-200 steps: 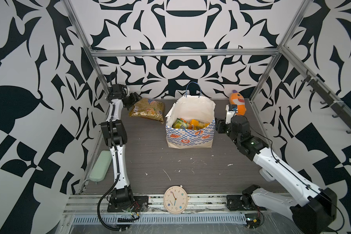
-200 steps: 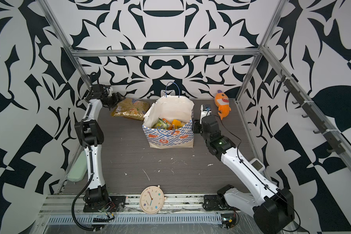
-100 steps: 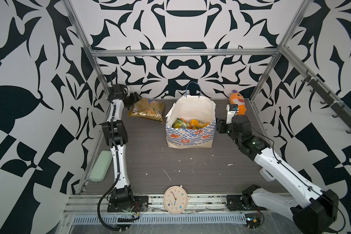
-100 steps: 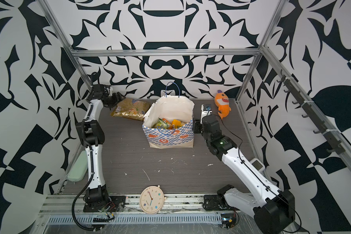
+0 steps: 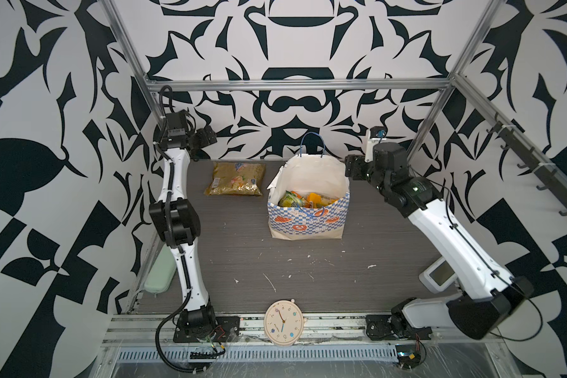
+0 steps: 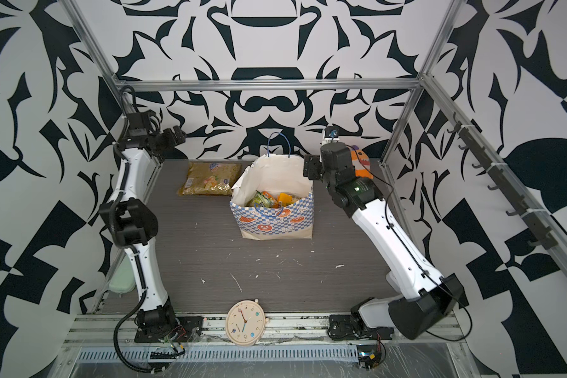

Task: Take the snacks out of the paper bag
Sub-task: Place the snack at the top-left of the table, then pick up the paper bag from the center of the table.

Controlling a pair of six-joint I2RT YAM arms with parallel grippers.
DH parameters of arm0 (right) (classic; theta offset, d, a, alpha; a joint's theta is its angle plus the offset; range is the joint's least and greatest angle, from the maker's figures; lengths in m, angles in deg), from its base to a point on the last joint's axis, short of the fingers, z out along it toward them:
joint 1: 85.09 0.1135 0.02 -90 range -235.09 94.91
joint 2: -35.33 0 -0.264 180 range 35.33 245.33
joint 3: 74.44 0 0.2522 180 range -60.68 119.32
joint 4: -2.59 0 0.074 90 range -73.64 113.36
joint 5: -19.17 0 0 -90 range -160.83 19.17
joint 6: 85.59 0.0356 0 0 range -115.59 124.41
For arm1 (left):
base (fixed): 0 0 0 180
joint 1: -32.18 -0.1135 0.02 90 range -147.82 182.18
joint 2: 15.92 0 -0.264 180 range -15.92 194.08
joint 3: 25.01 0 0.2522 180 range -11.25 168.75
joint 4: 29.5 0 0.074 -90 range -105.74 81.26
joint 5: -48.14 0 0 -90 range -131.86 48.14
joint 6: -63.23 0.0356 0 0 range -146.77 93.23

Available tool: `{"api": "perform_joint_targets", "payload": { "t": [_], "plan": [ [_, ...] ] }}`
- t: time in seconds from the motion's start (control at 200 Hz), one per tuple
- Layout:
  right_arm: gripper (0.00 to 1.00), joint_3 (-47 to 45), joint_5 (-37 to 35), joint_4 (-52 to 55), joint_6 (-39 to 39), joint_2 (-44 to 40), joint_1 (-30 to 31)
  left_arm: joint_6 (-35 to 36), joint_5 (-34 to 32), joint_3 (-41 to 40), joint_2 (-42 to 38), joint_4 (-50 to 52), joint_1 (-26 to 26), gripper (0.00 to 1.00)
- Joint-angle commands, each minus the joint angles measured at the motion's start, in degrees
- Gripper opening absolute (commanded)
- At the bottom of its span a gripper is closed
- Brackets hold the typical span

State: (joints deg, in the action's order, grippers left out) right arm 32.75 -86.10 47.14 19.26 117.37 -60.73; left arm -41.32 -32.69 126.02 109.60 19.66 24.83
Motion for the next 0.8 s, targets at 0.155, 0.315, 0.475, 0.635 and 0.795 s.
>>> {"api": "perform_joint_targets", "payload": {
  "t": [0.155, 0.315, 0.475, 0.635, 0.795],
  "plan": [
    [0.83, 27.4, 11.1, 21.3, -7.2, 20.1, -3.9, 4.0, -4.7, -18.1, -24.5, -6.7, 10.5, 0.98],
    [0.77, 31.9, 17.2, 22.0, -13.9, 25.0, -4.7, 3.3, -6.7, -36.5, -38.8, -14.6, 17.6, 0.90],
    [0.77, 32.0, 19.1, 20.7, -19.0, 27.4, -5.8, -0.2, -5.5, -48.5, -47.9, -18.5, 21.3, 0.86],
    [0.76, 32.6, 21.5, 20.7, -23.4, 30.5, -6.7, -0.5, -3.8, -56.3, -52.0, -20.7, 24.8, 0.86],
    [0.66, 33.5, 24.9, 20.6, -27.0, 33.3, -7.1, -1.1, -0.5, -58.8, -54.1, -20.1, 25.1, 0.86]
  ]
}}
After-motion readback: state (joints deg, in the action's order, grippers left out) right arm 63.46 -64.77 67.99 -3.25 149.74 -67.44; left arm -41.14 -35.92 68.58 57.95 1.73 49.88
